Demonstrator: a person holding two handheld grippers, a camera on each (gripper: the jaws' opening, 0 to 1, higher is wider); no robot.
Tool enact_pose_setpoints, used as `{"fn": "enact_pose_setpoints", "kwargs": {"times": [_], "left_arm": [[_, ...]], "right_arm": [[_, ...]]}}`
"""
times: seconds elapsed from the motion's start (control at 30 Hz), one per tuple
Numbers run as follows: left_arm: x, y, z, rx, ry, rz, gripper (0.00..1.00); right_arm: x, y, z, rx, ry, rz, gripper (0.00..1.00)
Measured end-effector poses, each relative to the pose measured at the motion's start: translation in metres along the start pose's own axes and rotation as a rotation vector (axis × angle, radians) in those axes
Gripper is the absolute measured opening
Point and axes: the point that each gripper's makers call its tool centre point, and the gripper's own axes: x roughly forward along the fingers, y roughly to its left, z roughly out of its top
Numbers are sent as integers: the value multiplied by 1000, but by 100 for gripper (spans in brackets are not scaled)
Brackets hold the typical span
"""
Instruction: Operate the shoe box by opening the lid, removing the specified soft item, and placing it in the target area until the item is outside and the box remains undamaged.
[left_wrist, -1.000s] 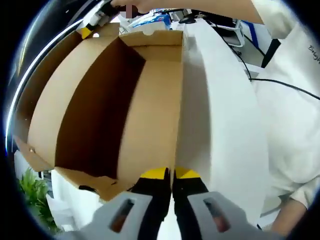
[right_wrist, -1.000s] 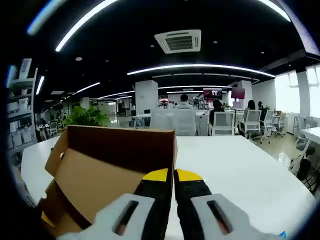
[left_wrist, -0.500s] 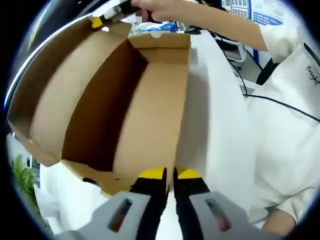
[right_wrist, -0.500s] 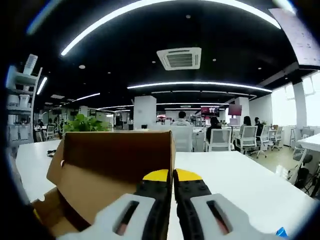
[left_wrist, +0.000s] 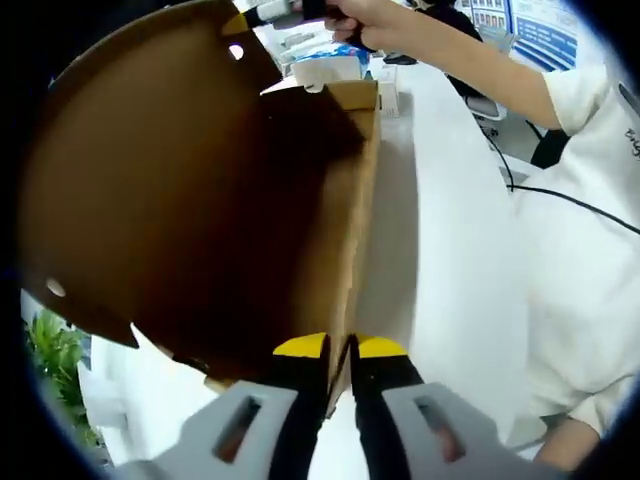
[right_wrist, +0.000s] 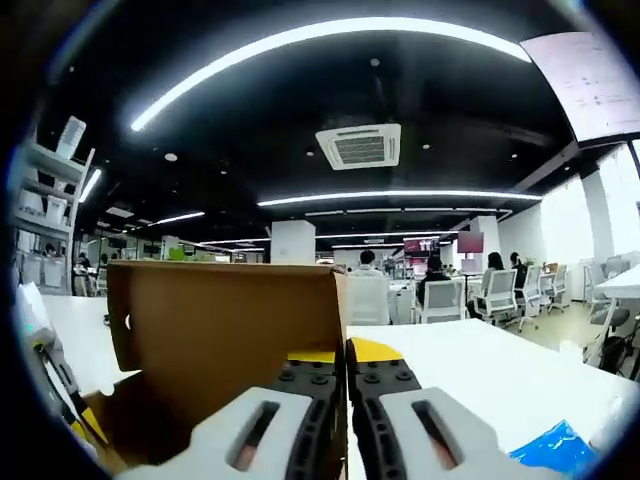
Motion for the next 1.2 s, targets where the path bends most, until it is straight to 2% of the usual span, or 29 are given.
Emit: {"fn": "enact_pose_setpoints", "kwargs": {"times": [0.03,0.1,0.17,0.2,0.23,0.3,0.37,0.43,0.47,0.5,0.53,0.6,0.67,0.7,0.8,0.9,0.93,1.0,1.07,1.1,1.13,1.2], "left_arm": [[0,0,0,3,-5,1,9],[0,1,1,4,-6,-2,10],[0,1,1,0,-12,-8,11],[0,1,1,3,-13,-6,11],[0,1,1,7,-16,-6,11],[0,2,2,11,-21,0,11],[0,2,2,7,-17,-2,11],[0,2,2,3,-17,-1,11],[1,2,2,3,-18,3,12],[1,3,2,6,-22,7,12],[1,3,3,4,-28,10,13],[0,4,3,22,-47,6,13],[0,4,4,20,-59,-9,13],[-1,4,4,11,-60,-12,14],[-2,5,4,23,-71,-8,16],[-10,3,6,4,-139,-21,21],[-12,0,11,15,-185,-35,23],[-18,-1,9,17,-213,-24,27],[-16,-3,10,55,-263,-6,29],[-16,-3,13,30,-291,6,30],[-16,-6,13,-25,-302,-13,31],[-19,-3,18,-55,-354,-12,27]], "right_arm": [[-5,-2,-1,-40,-4,-13,0],[-12,-2,-3,-37,-11,-20,0],[-22,-3,-5,-3,-30,-26,0],[-26,-3,-7,56,-43,-33,0],[-34,0,-5,104,-85,-20,0],[-41,-1,-11,27,-69,-45,0],[-43,1,-9,-57,-73,-53,0],[-44,3,-10,-38,-73,-52,0],[-44,1,-11,-101,-63,-60,0],[-45,1,-14,-115,-55,-63,0],[-47,2,-16,-85,-63,-56,0],[-50,-1,-23,-82,-60,-61,0],[-54,1,-23,-51,-83,-62,0],[-56,2,-22,-119,-83,-80,0],[-59,7,-23,-138,-81,-80,0],[-61,6,-25,-130,-91,-81,0],[-61,7,-25,-134,-91,-80,0],[-62,8,-26,-143,-85,-89,0],[-63,8,-27,-172,-84,-93,0],[-63,7,-27,-164,-86,-85,0],[-64,6,-27,-159,-82,-84,0],[-65,6,-26,-151,-77,-74,0]]}}
